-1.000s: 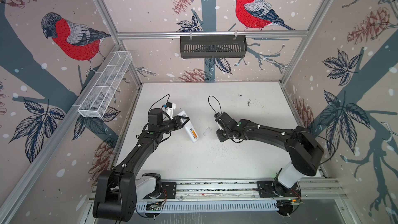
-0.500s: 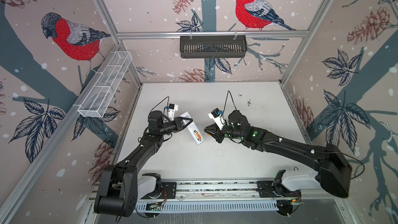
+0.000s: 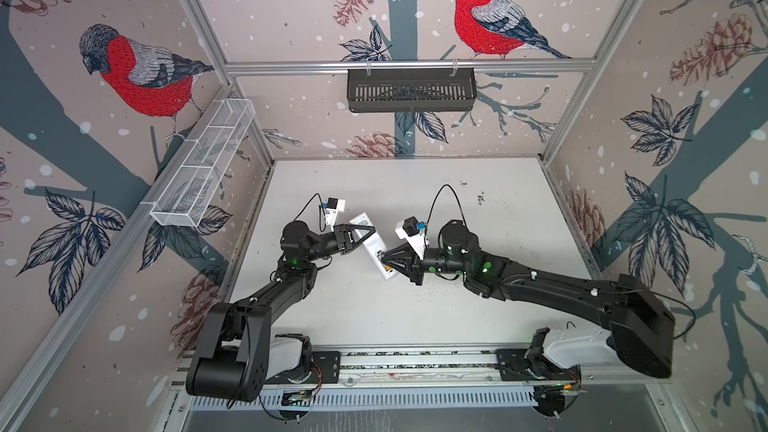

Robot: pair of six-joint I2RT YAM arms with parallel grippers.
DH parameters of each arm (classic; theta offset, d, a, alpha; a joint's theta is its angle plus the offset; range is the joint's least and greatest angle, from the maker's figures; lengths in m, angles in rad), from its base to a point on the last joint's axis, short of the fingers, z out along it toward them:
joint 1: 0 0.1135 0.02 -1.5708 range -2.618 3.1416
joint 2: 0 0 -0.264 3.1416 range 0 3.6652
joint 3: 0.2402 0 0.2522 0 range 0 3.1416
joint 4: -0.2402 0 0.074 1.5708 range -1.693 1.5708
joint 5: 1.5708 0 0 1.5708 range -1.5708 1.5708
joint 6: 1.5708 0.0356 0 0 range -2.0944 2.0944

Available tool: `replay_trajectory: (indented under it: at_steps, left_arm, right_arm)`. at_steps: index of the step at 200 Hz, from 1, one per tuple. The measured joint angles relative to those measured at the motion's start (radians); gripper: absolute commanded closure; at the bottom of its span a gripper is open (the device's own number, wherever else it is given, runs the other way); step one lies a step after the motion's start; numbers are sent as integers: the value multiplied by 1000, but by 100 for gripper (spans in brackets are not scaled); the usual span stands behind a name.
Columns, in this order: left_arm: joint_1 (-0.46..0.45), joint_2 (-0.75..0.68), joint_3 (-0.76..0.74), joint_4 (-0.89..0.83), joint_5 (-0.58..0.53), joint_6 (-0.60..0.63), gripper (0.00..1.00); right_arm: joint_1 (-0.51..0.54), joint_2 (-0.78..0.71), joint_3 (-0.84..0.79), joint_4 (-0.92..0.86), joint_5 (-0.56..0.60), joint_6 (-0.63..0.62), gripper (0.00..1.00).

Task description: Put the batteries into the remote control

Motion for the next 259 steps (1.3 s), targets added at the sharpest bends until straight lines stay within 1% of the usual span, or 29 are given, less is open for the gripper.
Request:
replay_trajectory:
  at_steps: [42,81,113,143,154,168,181,204,218,233,259]
  left_arm:
    - [0,60,-17,230,32,-156,100]
    - [0,125,-26,428,34,-284,100]
    - [0,172,-29,491,35,-365,100]
    - [0,175,-29,498,36,-378,100]
    - [1,155,-29,488,36,-348,100]
    - [1,103,-26,412,34,-269,100]
    - [1,37,-5,264,26,-156,100]
    - [1,-85,71,-92,-20,95,100]
    - [1,-121,93,-219,-47,193,100]
    - [1,-117,92,-287,-48,230,100]
    - [1,-77,63,-295,-45,230,100]
  right_arm:
    - [2,2,-1,23,5,-18,82]
    - [3,20,-2,30,19,-22,82]
    - [14,27,1,34,24,-40,82]
    - [25,37,21,11,43,-50,82]
    - [29,39,27,2,49,-66,82]
    - [30,40,31,-4,56,-69,81]
    - [32,39,30,-16,61,-70,80]
    - [33,27,22,-40,82,-70,80]
    - [32,24,16,-55,100,-70,81]
    - [32,23,9,-72,105,-70,81]
    - [31,23,8,-82,107,-70,82]
